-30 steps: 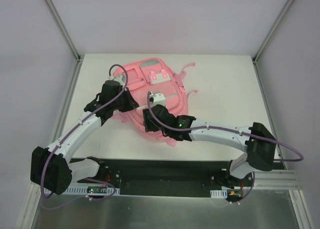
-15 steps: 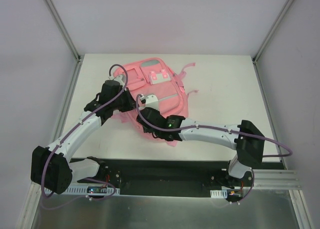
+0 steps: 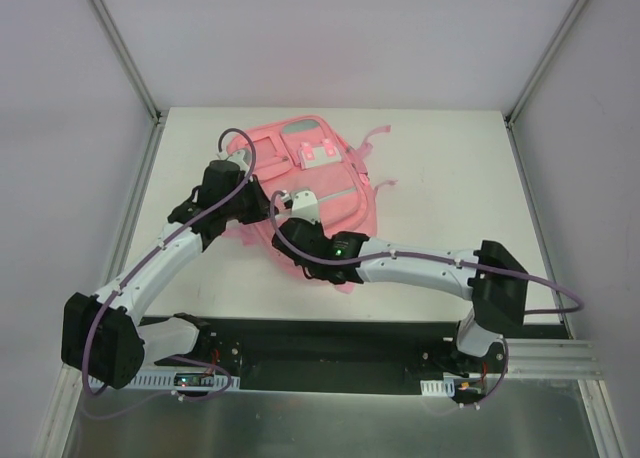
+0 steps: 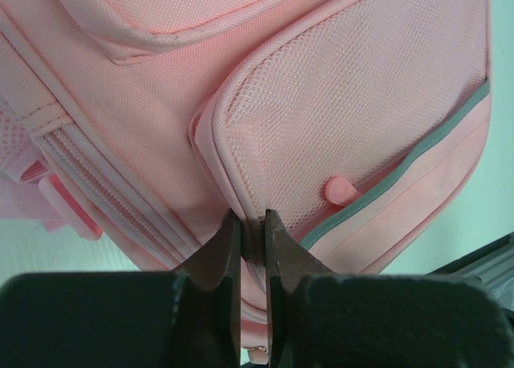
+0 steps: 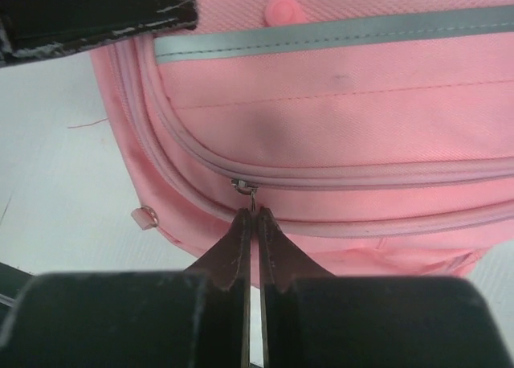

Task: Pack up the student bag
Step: Zip the student bag at the center of the board.

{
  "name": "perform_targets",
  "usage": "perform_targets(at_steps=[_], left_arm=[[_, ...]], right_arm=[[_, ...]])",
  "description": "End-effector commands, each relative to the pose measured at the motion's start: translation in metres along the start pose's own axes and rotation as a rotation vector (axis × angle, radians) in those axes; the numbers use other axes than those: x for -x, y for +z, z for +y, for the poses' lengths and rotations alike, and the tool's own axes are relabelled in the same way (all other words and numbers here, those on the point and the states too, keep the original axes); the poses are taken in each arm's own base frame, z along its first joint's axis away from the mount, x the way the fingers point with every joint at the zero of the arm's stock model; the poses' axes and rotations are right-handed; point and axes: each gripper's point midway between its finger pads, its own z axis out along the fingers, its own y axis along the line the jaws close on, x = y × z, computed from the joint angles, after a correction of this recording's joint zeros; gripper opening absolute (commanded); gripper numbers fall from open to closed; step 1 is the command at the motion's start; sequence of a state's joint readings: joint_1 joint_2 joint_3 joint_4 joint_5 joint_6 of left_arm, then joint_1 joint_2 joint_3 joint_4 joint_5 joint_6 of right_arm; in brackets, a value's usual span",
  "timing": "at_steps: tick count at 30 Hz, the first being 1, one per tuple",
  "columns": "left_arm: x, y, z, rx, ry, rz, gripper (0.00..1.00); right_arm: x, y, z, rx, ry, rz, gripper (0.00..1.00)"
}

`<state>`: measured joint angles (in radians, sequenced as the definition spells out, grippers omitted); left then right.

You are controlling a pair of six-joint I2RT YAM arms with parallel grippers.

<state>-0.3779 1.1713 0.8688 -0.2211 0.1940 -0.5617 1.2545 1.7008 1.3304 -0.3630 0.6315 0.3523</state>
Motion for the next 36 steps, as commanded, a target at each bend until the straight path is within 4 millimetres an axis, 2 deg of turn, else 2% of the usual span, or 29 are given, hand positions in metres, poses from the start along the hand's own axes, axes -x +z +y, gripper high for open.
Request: perform_targets(at_steps=[1,3,4,9,12,13,15,18,21,23,24,27,31,32,34,35,36], left_arm=[[0.016,-0.012,-0.016,-0.075,0.058,-0.069,0.0],[0.014,-0.015,-0.016,-0.084,0.062,-0.069,0.0],[0.013,-0.016,-0.015,-0.085,0.06,-0.066,0.0],[0.01,-0.02,-0.019,-0.114,0.09,-0.059,0.0],[0.004,-0.025,-0.02,-0.136,0.115,-0.04,0.0],[0.002,-0.026,-0.021,-0.142,0.119,-0.038,0.0],[-0.001,-0.032,-0.021,-0.157,0.14,-0.042,0.0],[-0.006,-0.039,-0.021,-0.164,0.161,-0.033,0.0],[-0.007,-0.041,-0.018,-0.16,0.181,-0.034,0.0],[-0.011,-0.04,-0.019,-0.173,0.206,-0.013,0.0],[-0.011,-0.041,-0.02,-0.182,0.217,-0.004,0.0],[-0.014,-0.041,-0.019,-0.185,0.242,0.028,0.0],[-0.02,-0.036,-0.013,-0.193,0.319,0.08,0.0],[-0.024,-0.041,-0.012,-0.181,0.327,0.133,0.0],[-0.027,-0.039,-0.002,-0.157,0.372,0.202,0.0],[-0.023,-0.042,-0.001,-0.143,0.376,0.207,0.0],[-0.027,-0.045,-0.003,-0.161,0.376,0.225,0.0]], right_arm=[[0.02,-0.014,-0.049,-0.104,-0.002,-0.068,0.01],[0.026,-0.019,-0.066,-0.11,0.017,-0.079,0.01],[0.023,-0.013,-0.079,-0.123,0.021,-0.074,0.01],[0.031,-0.013,-0.109,-0.127,0.03,-0.081,0.01],[0.03,-0.004,-0.129,-0.144,0.039,-0.052,0.01],[0.034,0.0,-0.142,-0.161,0.058,-0.056,0.01],[0.03,0.006,-0.152,-0.155,0.068,-0.037,0.01],[0.036,0.015,-0.179,-0.17,0.098,-0.039,0.01],[0.044,0.02,-0.195,-0.162,0.097,-0.065,0.01],[0.047,0.021,-0.196,-0.117,0.077,-0.074,0.01],[0.051,0.025,-0.205,-0.111,0.062,-0.082,0.01],[0.061,0.026,-0.204,-0.015,0.057,-0.101,0.01],[0.071,0.014,-0.186,0.117,-0.004,-0.159,0.01],[0.071,0.012,-0.177,0.173,-0.022,-0.165,0.01],[0.072,0.008,-0.174,0.202,-0.077,-0.176,0.01],[0.076,0.007,-0.174,0.205,-0.092,-0.196,0.01],[0.085,0.007,-0.174,0.204,-0.112,-0.232,0.01]])
